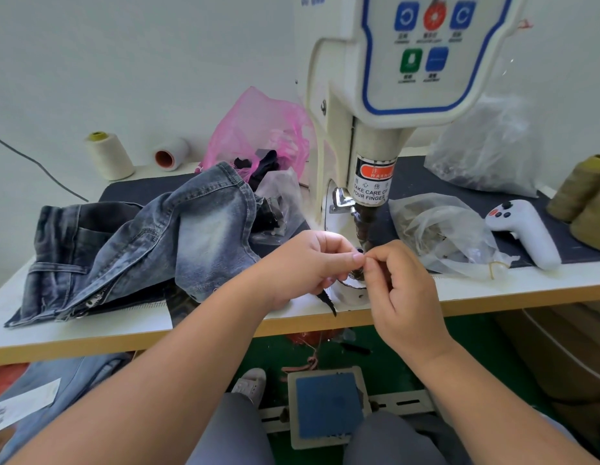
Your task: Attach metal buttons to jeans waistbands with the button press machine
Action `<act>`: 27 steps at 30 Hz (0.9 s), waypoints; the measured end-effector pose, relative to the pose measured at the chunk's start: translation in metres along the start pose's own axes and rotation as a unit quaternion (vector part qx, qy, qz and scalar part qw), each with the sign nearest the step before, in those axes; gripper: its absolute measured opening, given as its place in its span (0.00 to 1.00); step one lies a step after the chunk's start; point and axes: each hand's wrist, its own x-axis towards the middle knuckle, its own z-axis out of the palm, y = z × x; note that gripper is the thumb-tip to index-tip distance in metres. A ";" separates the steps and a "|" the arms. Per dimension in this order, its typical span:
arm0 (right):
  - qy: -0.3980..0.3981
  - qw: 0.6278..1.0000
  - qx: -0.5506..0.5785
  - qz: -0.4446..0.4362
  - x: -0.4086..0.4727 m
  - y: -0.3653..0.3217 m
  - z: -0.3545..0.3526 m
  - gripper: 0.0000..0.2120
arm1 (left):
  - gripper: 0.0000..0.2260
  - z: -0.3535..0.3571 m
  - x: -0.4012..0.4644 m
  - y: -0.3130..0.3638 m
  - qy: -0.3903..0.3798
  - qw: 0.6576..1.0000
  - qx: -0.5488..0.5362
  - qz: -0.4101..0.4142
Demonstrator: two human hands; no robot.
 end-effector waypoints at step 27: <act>0.004 0.996 -0.049 0.079 -0.003 0.005 -0.021 0.11 | 0.08 -0.004 0.006 -0.005 0.064 0.995 -0.072 -0.012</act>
